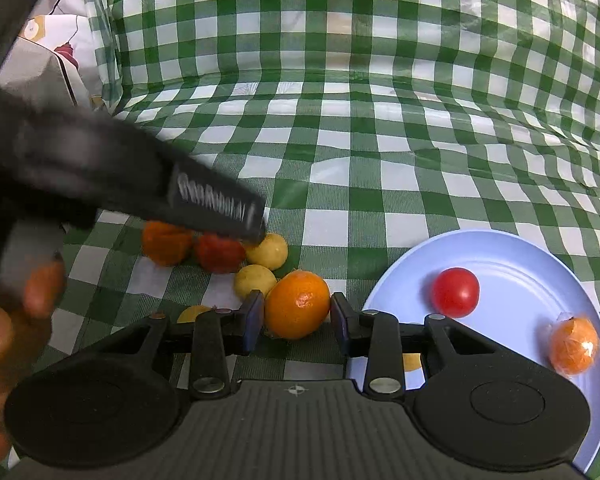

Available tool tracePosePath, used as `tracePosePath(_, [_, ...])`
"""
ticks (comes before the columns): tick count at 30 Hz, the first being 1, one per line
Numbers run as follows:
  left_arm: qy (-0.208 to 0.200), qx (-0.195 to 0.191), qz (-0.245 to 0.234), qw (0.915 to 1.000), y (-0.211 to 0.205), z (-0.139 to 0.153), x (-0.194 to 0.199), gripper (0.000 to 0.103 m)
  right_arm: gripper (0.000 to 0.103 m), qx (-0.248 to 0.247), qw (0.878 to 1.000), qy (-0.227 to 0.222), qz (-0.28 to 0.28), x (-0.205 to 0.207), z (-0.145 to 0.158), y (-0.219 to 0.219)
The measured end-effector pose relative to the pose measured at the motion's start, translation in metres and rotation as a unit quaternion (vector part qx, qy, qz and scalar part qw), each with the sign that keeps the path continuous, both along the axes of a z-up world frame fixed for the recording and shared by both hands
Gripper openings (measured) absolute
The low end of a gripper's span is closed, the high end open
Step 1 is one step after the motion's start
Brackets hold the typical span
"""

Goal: Organize fruits

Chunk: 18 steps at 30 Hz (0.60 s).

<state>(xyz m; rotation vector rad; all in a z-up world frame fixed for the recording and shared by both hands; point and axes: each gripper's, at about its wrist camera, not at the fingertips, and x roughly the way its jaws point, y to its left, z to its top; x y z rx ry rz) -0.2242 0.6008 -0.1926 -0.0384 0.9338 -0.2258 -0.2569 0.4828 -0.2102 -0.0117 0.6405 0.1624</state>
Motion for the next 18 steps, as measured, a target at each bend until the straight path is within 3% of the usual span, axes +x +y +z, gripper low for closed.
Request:
tracePosePath(14, [0.022, 0.000, -0.035, 0.9992, -0.0051, -0.0046, 0.0000, 0.044, 0.038, 0.000, 1.000, 0.000, 0.004, 0.0043, 0.0010, -0.0003])
tracePosePath(18, [0.021, 0.005, -0.024, 0.9995, -0.0027, -0.0035, -0.0003, 0.032, 0.038, 0.001, 1.000, 0.000, 0.003, 0.0046, 0.0008, -0.0004])
